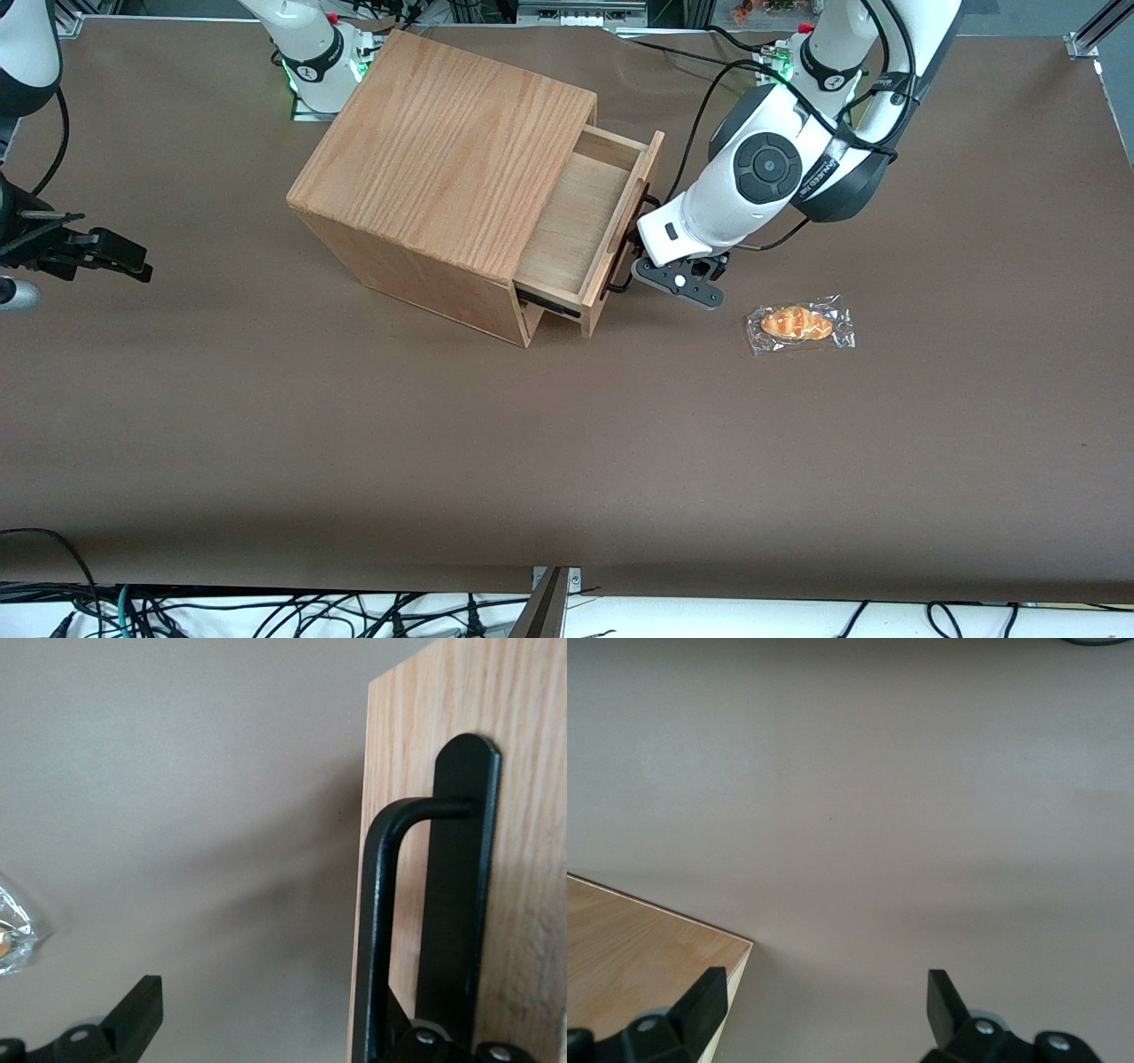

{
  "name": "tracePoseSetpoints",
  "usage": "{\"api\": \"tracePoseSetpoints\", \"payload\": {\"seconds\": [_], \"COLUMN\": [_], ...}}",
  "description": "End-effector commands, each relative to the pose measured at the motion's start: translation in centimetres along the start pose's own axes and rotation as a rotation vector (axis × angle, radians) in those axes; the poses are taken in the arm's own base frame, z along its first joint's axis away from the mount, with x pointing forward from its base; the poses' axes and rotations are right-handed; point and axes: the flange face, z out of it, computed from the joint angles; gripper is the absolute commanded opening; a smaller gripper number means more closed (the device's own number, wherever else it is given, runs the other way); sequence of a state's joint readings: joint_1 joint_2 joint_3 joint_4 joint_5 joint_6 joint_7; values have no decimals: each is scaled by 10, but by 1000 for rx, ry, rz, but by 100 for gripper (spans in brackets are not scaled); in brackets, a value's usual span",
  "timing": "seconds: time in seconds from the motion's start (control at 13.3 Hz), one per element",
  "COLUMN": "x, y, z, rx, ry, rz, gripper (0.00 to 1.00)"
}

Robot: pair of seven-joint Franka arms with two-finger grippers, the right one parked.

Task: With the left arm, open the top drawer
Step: 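Pull the handle with the left gripper, sliding the drawer out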

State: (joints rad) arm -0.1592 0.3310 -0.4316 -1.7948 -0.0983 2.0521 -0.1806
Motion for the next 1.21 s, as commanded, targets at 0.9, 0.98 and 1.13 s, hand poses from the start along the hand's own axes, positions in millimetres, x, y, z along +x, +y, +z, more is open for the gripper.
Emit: {"api": "tracePoseSetpoints", "payload": {"seconds": [0.9,0.98,1.13], "x": [-2,-2,-2], "y": [-69,-70,-74], "z": [-21,-21,-21], "rx": [134,135,134], "ry": [6,1,2], "rz": [58,57,52], "gripper": [100,100,100]}}
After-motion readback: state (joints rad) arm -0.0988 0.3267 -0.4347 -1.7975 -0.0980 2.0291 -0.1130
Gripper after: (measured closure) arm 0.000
